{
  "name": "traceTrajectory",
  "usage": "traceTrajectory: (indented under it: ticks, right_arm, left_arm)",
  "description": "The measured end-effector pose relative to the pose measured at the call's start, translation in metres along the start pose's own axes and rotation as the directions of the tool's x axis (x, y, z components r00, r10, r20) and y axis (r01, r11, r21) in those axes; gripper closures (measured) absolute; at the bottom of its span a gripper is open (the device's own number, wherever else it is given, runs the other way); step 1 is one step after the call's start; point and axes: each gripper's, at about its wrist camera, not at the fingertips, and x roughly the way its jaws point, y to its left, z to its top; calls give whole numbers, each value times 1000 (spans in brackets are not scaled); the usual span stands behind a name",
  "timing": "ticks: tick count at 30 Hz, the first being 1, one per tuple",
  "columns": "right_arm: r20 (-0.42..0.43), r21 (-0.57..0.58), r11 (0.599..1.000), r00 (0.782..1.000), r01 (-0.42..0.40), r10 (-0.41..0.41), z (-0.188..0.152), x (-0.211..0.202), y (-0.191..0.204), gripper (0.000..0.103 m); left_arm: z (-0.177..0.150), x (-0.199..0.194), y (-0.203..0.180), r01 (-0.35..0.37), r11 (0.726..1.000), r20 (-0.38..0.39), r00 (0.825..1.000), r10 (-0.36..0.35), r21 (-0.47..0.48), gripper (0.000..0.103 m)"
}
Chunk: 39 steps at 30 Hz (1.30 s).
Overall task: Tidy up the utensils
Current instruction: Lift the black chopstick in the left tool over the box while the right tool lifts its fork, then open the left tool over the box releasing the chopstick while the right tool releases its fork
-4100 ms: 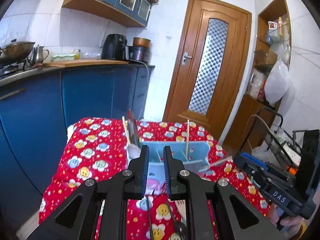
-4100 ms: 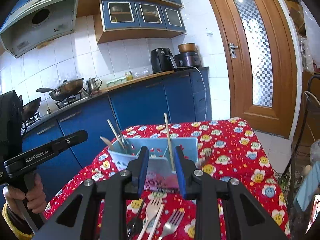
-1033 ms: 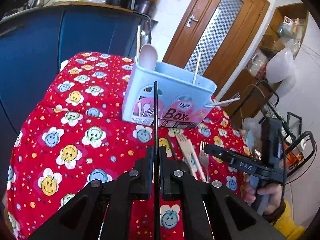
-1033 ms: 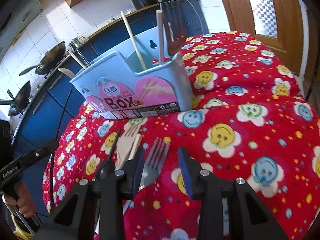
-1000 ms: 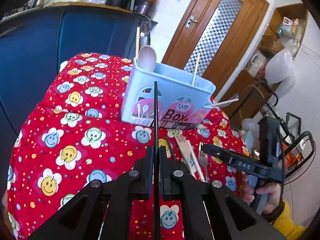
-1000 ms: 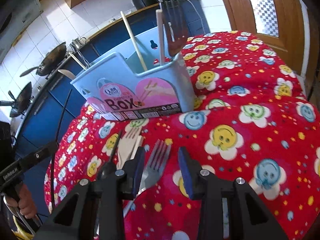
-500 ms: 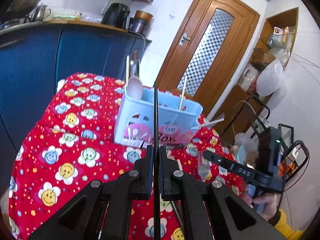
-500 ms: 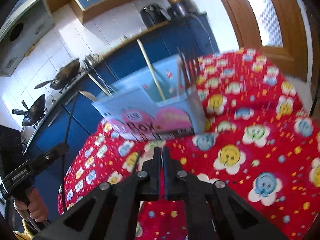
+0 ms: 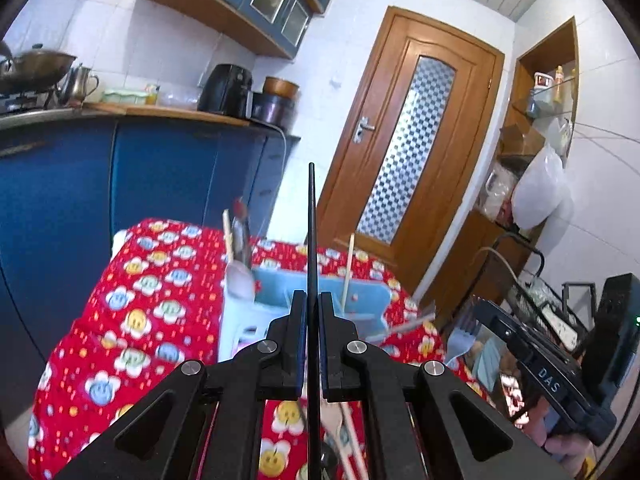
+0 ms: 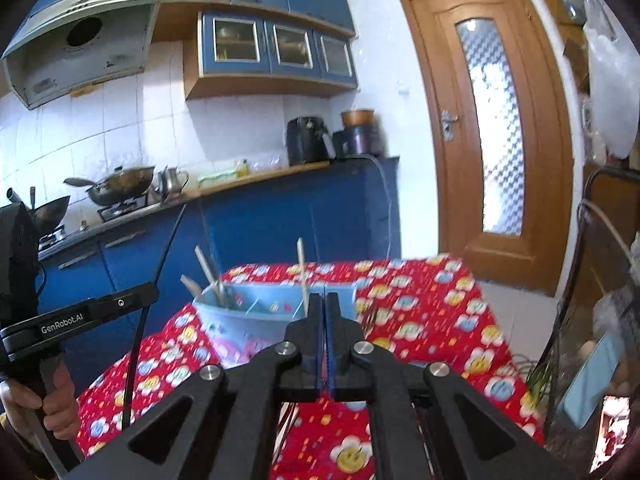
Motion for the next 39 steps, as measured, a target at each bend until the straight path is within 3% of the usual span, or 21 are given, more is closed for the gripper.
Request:
traceTrajectory:
  ticks: [9,15,20,32,39]
  right_arm:
    - [67,24,999,997,22,-24,31,9,-10,101]
    - [89,19,999,995,33,-35,48,19,-12,100]
    - [93,16,999,994,49,-50,62,33,-13,100]
    - [113,-10,995,989,97,-95,73,65,-14,100]
    - [82,-92,987,989,131,-123,65,89,-5,100]
  left_arm:
    - [34,32,-11,-39,999,82,996,37,25,98]
    - [56,47,-18,-68,997,168,984,60,40,98]
    - [68,58,-22,-145,988,279,952,125,53,98]
    - [63,92,-10,-274,962,392,886,246,15,98]
    - [49,98,-7,-286,958,402,881,250,31,98]
